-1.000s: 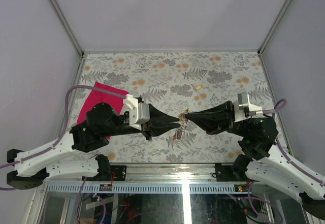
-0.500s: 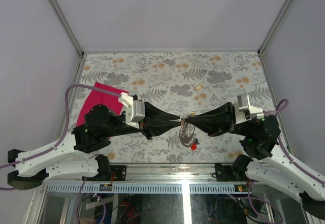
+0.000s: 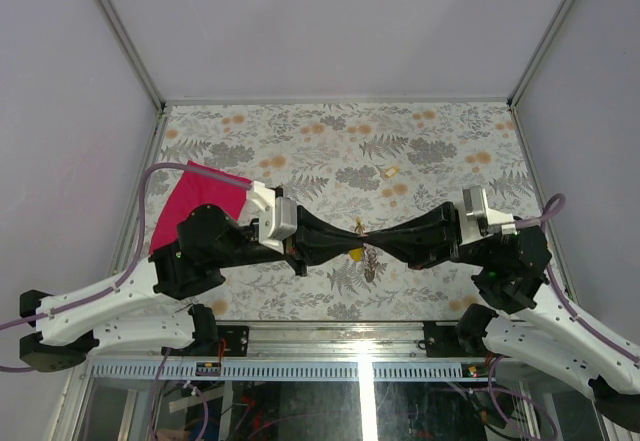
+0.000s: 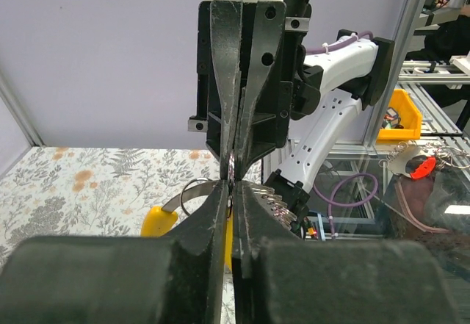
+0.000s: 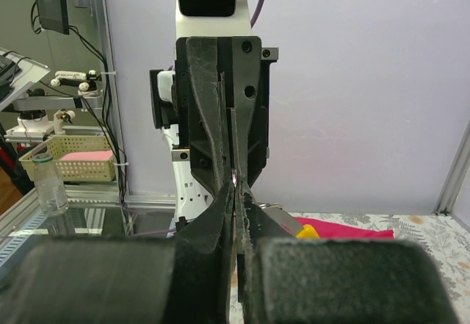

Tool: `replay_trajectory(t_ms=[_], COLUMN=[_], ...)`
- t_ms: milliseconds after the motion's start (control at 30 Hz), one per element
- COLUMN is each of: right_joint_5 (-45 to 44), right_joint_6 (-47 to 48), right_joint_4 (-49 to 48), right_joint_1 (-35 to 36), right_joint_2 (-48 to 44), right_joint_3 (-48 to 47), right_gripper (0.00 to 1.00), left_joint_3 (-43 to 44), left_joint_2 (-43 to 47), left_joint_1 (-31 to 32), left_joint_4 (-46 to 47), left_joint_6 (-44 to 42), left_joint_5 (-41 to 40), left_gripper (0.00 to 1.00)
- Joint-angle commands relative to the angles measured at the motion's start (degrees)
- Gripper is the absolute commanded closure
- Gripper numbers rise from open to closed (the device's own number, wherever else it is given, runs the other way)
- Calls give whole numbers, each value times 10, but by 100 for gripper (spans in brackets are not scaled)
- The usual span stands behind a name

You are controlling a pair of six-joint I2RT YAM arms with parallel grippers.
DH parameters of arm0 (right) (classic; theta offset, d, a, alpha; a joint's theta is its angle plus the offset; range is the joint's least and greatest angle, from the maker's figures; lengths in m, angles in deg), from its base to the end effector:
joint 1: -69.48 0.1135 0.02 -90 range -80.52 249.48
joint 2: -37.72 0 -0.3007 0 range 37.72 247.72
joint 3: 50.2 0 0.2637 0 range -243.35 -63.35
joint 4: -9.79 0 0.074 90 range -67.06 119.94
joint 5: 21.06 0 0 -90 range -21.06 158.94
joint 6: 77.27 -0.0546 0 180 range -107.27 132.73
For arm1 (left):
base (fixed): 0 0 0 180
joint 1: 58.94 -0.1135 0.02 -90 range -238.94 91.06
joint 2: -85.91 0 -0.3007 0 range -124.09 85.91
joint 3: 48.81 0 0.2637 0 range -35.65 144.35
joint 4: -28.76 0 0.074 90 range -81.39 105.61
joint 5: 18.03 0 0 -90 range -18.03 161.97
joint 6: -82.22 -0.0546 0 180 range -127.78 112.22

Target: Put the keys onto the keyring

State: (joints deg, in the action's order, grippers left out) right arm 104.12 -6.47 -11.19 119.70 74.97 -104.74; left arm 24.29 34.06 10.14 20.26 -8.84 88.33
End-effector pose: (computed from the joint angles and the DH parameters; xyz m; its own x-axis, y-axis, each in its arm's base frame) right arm 0.0562 0.1166 0.4474 0.0725 0.5072 -0.8588 -0.9968 0.0091 -0.0788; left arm 0.0582 -0.1954 0.4734 0.0972 -0.2045 -0.9740 0.9927 0.0898 0.0802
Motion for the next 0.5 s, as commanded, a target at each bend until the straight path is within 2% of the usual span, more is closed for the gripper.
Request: replay_trajectory(t_ms=[0, 100, 300, 467], right_joint_5=[2, -7, -23, -27], right_joint_6=[12, 31, 107, 166], right_joint_4=[-21, 7, 155, 289], right_joint_1=[1, 2, 2, 2], right_joint_2=[-5, -15, -46, -46], right_joint_3=[-33, -37, -71, -109], right_gripper=[100, 99, 71, 65], left_joint_3=[19, 48, 160, 266], left_joint_2=[-5, -13, -44, -94], left_joint_1=[3, 3, 3, 4], left_joint_4=[14, -46, -261, -442], left_joint_6=[-5, -22, -82, -133], left_joint_5=[13, 27, 25, 9], left_gripper=[100, 100, 100, 100])
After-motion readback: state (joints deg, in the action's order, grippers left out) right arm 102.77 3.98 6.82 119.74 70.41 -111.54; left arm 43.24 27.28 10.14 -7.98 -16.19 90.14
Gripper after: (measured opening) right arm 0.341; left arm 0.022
